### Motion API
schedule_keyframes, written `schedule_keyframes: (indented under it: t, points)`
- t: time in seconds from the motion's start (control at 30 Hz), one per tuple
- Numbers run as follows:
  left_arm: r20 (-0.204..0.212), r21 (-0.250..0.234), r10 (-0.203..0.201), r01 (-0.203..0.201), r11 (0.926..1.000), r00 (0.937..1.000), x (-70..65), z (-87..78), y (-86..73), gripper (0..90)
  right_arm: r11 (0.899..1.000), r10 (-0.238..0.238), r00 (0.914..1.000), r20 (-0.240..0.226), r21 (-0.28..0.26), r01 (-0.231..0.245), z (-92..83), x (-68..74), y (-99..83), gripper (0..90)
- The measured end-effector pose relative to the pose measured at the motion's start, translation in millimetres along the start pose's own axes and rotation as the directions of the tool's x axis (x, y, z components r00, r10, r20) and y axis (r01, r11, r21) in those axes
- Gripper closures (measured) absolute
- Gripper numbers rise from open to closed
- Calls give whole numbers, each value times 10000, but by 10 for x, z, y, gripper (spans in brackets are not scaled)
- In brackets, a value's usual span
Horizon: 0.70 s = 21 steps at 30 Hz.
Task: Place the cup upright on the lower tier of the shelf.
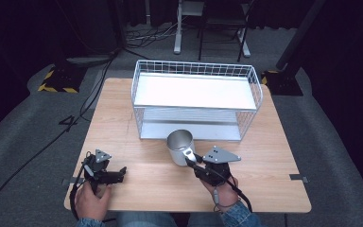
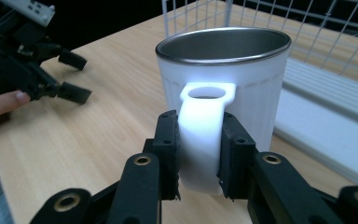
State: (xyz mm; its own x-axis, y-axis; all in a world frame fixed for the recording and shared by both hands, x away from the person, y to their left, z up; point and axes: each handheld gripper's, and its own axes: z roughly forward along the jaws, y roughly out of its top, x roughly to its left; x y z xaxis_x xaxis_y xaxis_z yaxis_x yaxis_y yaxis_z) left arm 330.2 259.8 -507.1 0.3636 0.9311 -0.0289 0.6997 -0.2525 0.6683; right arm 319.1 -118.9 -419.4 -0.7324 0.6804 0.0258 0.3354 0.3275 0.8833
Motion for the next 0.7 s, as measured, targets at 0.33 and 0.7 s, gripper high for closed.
schedule_keyframes:
  t: [0.33,0.7]
  points:
    - [-11,-3,12,-12,10000,10000,1,0,0,5,9989,167,9991,390,-437,-149,82,-189,192,723]
    - [-11,-3,14,-14,10000,10000,1,0,0,5,9954,387,9942,1002,-909,-296,336,-471,370,724]
